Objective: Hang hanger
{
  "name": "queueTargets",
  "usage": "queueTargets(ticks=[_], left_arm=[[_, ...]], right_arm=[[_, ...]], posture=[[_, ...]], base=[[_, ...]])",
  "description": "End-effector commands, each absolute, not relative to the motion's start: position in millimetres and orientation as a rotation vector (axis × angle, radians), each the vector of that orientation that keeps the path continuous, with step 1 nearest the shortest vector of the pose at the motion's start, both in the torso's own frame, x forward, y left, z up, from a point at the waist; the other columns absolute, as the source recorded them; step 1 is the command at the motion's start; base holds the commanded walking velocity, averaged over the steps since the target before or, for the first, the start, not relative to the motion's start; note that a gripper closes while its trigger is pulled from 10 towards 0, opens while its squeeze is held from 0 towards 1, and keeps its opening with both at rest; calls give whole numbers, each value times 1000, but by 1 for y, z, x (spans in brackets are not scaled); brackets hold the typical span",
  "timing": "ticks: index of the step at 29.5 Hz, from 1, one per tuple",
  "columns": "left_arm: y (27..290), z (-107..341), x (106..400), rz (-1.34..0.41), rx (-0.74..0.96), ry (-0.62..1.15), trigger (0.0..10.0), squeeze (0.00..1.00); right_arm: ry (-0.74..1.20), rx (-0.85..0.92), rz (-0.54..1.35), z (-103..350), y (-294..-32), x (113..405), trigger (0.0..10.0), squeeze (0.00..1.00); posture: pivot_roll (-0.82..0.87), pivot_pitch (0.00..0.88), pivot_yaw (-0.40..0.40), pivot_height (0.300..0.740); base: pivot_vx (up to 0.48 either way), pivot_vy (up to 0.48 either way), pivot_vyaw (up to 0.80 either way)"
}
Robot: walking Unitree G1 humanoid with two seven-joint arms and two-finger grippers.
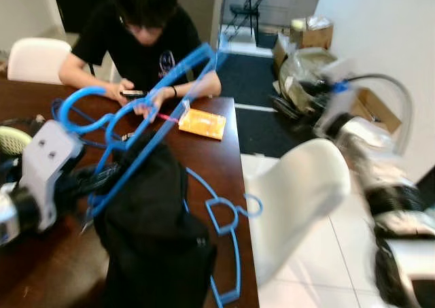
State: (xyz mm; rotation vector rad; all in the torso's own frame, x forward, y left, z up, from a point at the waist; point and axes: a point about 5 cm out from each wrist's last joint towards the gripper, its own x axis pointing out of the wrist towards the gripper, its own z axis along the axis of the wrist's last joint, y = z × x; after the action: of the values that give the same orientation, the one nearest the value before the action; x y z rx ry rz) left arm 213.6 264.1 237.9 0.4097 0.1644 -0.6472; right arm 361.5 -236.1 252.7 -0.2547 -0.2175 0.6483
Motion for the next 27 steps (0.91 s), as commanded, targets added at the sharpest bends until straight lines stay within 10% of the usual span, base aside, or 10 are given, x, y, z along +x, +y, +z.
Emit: queueTargets(ticks=[1, 8, 18, 27], left_arm=[[285, 244, 205, -687, 405, 282, 10000, 0], [290, 253, 200, -789, 423, 392, 10000, 0], [247, 254, 209, -1071, 462, 421, 10000, 0], [228, 247, 214, -1193, 490, 449, 10000, 0]], right_arm=[[-226, -258, 827, 259, -245, 341, 10000, 0], [-432, -128, 1063, 292, -239, 308, 10000, 0], [-330, -240, 1657, 274, -130, 275, 10000, 0], [-162, -469, 1624, 246, -109, 288, 10000, 0]], posture=[[167, 0, -69, 740], [160, 0, -52, 740], [145, 0, -46, 740], [145, 0, -50, 740]], base=[[0, 0, 0], [0, 0, 0], [0, 0, 0], [0, 0, 0]])
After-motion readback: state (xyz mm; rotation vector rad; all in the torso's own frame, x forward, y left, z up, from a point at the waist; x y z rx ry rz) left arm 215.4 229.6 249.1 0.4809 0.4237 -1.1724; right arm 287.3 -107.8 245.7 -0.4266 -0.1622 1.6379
